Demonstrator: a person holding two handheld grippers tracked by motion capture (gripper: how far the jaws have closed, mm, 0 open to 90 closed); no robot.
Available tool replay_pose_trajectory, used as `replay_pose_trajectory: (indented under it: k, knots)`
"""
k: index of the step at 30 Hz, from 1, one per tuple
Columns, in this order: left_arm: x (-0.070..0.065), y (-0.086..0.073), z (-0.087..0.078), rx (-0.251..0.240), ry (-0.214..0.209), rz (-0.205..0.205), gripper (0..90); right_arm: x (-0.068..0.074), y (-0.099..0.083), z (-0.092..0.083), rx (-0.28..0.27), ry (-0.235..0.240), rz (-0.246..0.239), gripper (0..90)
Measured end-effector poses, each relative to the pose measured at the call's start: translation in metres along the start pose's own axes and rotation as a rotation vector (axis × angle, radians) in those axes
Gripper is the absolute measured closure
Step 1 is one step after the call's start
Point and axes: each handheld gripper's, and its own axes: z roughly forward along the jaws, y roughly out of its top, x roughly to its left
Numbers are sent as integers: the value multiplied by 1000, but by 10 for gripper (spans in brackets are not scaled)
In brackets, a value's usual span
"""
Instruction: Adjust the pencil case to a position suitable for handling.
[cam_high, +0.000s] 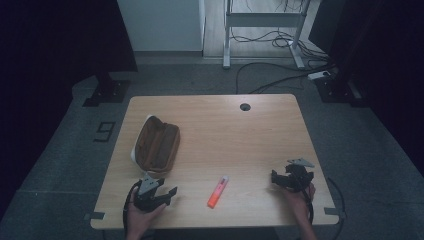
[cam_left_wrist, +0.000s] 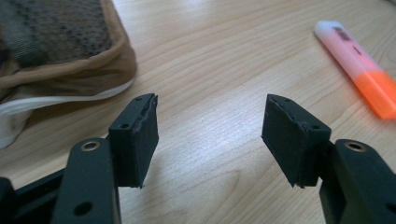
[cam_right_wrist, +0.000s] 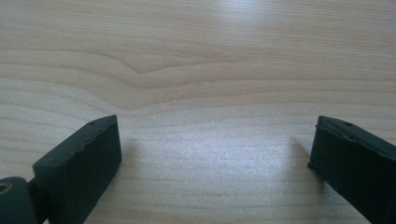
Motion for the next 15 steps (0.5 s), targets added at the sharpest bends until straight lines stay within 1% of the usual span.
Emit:
replay_pose_trajectory:
  k: [2, 7, 8, 10, 12, 15]
  knots:
    - [-1, 1, 1, 5, -1, 7, 362, 0, 0, 0, 1, 5, -5, 14]
    - [0, 0, 2, 8, 9, 1, 361, -1, 0, 0, 4, 11, -13, 4]
    - [2, 0, 1, 5, 13, -8, 361, 0, 0, 0, 4, 20, -18, 4]
    - [3, 1, 1, 3, 16, -14, 361, 0, 0, 0, 6, 27, -25, 4]
    - [4, 3, 2, -7, 11, -25, 360, 0, 0, 0, 6, 28, -25, 4]
    - [3, 4, 2, -9, 15, -26, 359, -1, -1, -1, 3, 39, -37, 10]
